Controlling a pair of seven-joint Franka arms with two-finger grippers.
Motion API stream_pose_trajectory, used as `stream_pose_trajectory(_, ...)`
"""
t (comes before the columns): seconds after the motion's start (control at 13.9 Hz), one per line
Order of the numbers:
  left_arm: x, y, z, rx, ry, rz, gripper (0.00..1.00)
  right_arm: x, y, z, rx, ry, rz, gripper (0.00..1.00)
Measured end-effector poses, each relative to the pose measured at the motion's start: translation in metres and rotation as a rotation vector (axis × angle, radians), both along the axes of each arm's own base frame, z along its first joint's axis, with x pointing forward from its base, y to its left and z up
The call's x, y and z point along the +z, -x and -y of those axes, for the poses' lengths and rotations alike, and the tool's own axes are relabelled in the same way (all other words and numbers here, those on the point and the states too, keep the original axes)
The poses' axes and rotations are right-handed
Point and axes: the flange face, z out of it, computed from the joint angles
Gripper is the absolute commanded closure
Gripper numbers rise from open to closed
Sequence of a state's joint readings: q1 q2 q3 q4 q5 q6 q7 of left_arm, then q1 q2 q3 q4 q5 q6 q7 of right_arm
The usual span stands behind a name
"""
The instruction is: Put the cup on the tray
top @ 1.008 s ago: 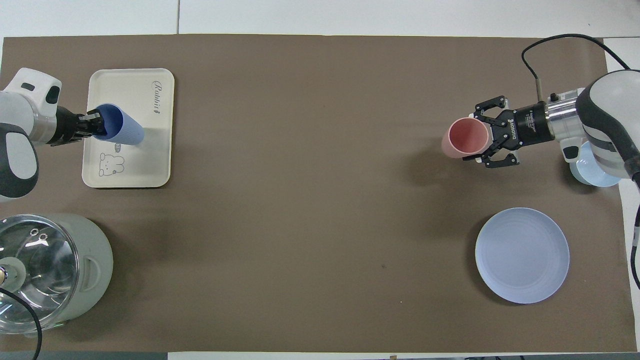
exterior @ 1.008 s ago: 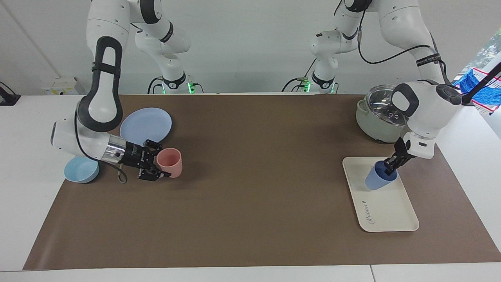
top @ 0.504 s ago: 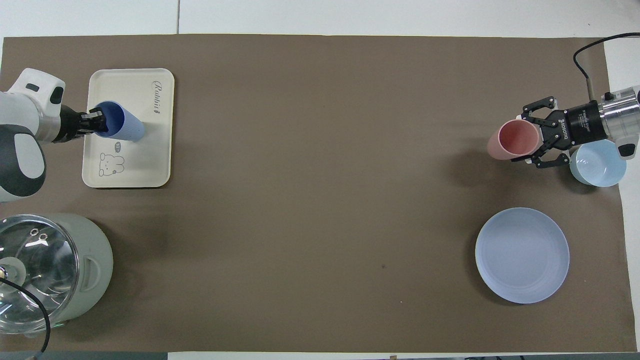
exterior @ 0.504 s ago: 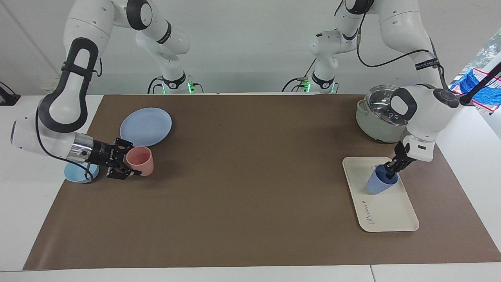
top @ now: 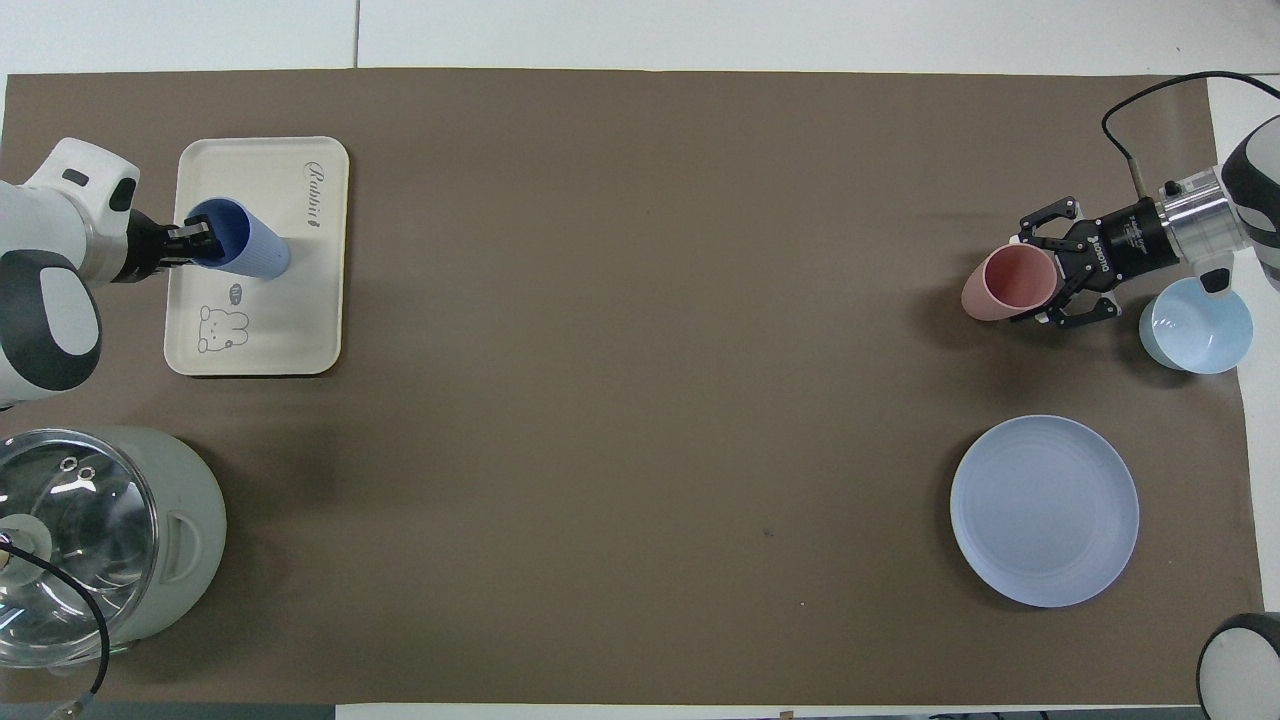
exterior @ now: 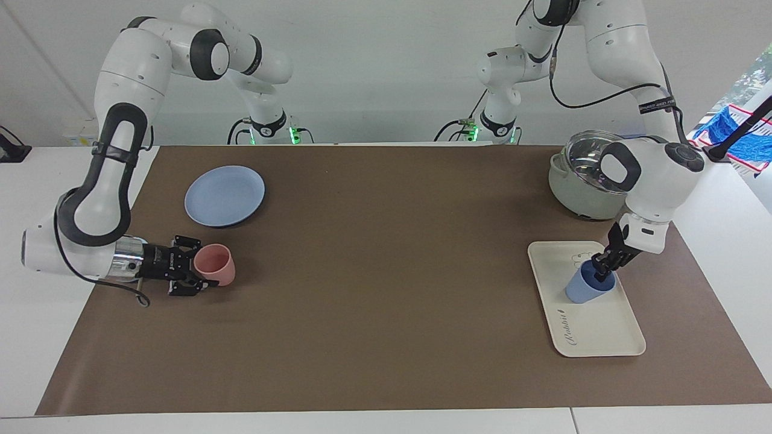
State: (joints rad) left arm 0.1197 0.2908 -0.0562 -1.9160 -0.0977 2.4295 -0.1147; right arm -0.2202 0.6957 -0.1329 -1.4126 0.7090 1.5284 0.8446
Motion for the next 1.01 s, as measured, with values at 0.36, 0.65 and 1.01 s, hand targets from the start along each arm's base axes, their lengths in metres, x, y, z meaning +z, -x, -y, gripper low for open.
stream_pose_trajectory(0.36,0.041,-0.012,0.013,-0.086,-0.011,-0.050,0.00,-0.003,-0.004,0.002,0.030,-0.005,0.029,1.00)
stream_pose_trajectory(0.65,0.116,0.003,0.050,-0.287,-0.079,-0.133,0.00,-0.006,0.000,0.005,0.071,-0.029,0.060,0.00)
stream_pose_trajectory(1.01,0.207,0.063,0.068,-0.375,-0.070,-0.180,0.00,-0.017,0.010,0.014,0.063,-0.052,0.052,0.00)
